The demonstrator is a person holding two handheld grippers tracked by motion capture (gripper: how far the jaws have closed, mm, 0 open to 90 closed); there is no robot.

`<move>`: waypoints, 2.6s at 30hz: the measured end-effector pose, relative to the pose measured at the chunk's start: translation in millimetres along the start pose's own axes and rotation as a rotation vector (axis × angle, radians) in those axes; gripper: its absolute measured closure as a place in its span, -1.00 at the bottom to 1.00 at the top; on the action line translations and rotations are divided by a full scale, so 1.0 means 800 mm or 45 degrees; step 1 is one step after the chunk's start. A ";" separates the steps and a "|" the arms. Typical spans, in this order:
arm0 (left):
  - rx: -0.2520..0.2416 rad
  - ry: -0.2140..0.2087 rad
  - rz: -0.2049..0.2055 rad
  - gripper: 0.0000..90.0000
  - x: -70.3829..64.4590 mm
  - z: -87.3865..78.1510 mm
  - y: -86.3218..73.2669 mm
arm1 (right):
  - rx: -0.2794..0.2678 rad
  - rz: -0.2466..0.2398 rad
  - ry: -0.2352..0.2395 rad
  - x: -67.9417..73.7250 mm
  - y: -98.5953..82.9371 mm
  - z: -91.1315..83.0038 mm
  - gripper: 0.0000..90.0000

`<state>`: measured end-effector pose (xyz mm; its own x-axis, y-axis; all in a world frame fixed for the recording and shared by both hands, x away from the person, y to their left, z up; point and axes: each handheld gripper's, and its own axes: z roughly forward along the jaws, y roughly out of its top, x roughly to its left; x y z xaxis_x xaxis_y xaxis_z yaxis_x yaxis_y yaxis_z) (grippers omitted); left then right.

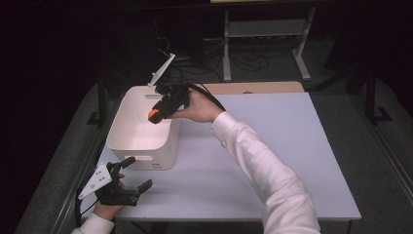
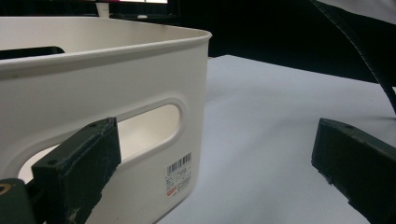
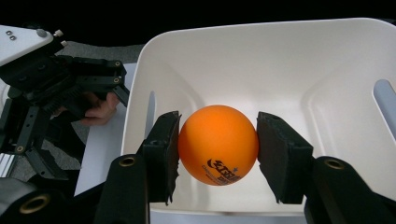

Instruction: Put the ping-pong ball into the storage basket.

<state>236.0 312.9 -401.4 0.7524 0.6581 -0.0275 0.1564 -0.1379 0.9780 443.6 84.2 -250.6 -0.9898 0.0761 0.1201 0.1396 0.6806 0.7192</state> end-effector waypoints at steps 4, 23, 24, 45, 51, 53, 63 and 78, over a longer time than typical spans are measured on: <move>0.001 0.000 -0.001 -0.98 0.000 0.000 0.000 | -0.001 -0.002 0.001 -0.004 0.000 0.005 0.10; 0.008 -0.002 0.002 -0.98 0.000 -0.001 0.000 | 0.052 -0.011 0.036 -0.008 0.007 0.038 0.10; 0.009 -0.002 0.002 -0.98 0.000 -0.001 0.000 | 0.047 -0.015 0.036 -0.008 0.007 0.040 0.10; 0.006 -0.003 -0.016 -0.98 -0.001 0.000 0.000 | -0.030 0.085 -0.080 -0.019 -0.002 0.025 -0.70; 0.007 -0.003 -0.016 -0.98 -0.001 0.000 0.000 | -0.084 0.093 -0.142 -0.015 -0.009 0.005 -1.00; 0.008 -0.004 -0.017 -0.98 -0.001 0.000 0.000 | -0.095 0.101 -0.156 -0.014 -0.011 0.000 -1.00; 0.003 -0.007 -0.025 -0.98 0.000 0.004 0.000 | -0.168 0.110 -0.192 -0.010 -0.027 -0.023 -1.00; 0.011 -0.005 -0.024 -0.98 0.000 0.005 0.000 | -0.232 0.104 -0.236 -0.006 -0.048 -0.043 -1.00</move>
<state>238.5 309.9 -402.0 0.7515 0.6580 -0.0466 0.1760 -0.1319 0.9755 444.0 32.4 -255.1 -0.9608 0.2689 0.0678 0.2054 0.5257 0.8255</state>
